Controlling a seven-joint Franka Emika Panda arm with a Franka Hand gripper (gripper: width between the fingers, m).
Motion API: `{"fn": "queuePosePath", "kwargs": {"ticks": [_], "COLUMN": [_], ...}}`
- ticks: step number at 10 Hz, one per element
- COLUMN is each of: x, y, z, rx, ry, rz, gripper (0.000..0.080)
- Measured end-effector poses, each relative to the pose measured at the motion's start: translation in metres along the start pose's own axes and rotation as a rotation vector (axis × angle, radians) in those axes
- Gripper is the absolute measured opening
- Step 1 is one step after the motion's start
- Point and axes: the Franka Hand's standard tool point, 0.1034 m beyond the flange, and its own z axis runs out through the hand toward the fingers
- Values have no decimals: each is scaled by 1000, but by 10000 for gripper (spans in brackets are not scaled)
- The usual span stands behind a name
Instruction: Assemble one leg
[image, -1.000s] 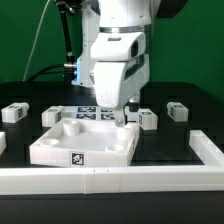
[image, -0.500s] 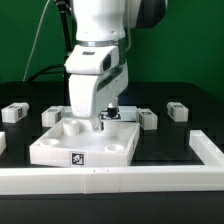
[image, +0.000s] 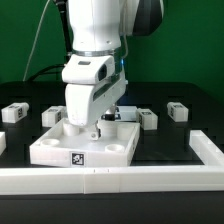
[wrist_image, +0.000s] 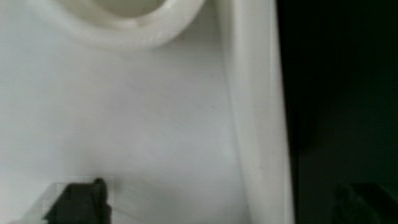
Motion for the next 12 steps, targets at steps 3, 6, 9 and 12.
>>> {"fn": "queuePosePath", "kwargs": {"ticks": [3, 6, 9, 12], "x": [0, 1, 1, 0], "y": [0, 2, 3, 3], "z": [0, -1, -1, -2], "rx": [1, -10, -12, -13], "ry": [0, 3, 4, 3], "rz": [0, 2, 3, -11], "gripper": [275, 65, 65, 65]}}
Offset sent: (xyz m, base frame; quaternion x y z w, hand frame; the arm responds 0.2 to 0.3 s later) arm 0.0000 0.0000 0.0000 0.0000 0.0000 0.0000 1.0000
